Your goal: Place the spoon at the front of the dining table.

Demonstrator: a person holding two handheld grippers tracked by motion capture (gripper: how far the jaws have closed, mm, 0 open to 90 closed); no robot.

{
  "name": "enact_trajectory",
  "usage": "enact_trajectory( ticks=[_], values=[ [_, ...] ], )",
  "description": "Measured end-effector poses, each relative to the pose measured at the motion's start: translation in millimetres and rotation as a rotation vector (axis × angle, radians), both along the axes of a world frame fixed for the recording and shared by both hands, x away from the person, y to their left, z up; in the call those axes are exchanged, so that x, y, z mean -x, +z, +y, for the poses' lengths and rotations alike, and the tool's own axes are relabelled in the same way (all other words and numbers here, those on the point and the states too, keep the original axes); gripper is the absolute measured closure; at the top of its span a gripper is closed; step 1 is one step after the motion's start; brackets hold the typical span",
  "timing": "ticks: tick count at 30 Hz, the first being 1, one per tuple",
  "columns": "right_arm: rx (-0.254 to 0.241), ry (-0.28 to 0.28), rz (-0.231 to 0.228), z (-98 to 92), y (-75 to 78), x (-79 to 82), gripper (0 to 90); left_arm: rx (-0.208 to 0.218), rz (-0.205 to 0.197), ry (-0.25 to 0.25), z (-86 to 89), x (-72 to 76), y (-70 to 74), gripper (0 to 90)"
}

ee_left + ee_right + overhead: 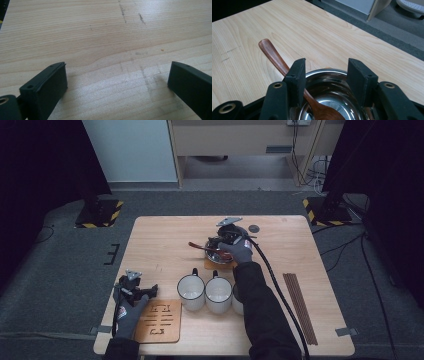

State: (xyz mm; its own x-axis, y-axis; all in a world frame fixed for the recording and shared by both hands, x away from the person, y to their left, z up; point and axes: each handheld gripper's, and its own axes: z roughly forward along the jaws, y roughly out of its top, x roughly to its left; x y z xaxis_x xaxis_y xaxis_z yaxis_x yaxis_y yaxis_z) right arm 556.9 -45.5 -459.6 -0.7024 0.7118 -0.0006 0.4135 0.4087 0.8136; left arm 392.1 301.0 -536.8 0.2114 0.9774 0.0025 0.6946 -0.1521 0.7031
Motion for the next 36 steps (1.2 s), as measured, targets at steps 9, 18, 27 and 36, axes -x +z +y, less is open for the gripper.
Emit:
enact_trajectory(
  ticks=[9,18,27,36],
  values=[
    [0.027,0.02,0.027,3.9,-10.6,-0.1,50.7,0.0,0.0,0.0,0.0,0.0,0.0,1.4],
    [0.041,0.047,0.056,7.6,-17.2,0.4,53.6,0.0,0.0,0.0,0.0,0.0,0.0,1.4],
    [0.052,0.068,0.077,11.0,-23.1,0.5,55.6,0.0,0.0,0.0,0.0,0.0,0.0,1.4],
    [0.053,0.063,0.1,13.4,-29.5,-1.4,60.5,0.0,0.0,0.0,0.0,0.0,0.0,1.4]
  ],
)
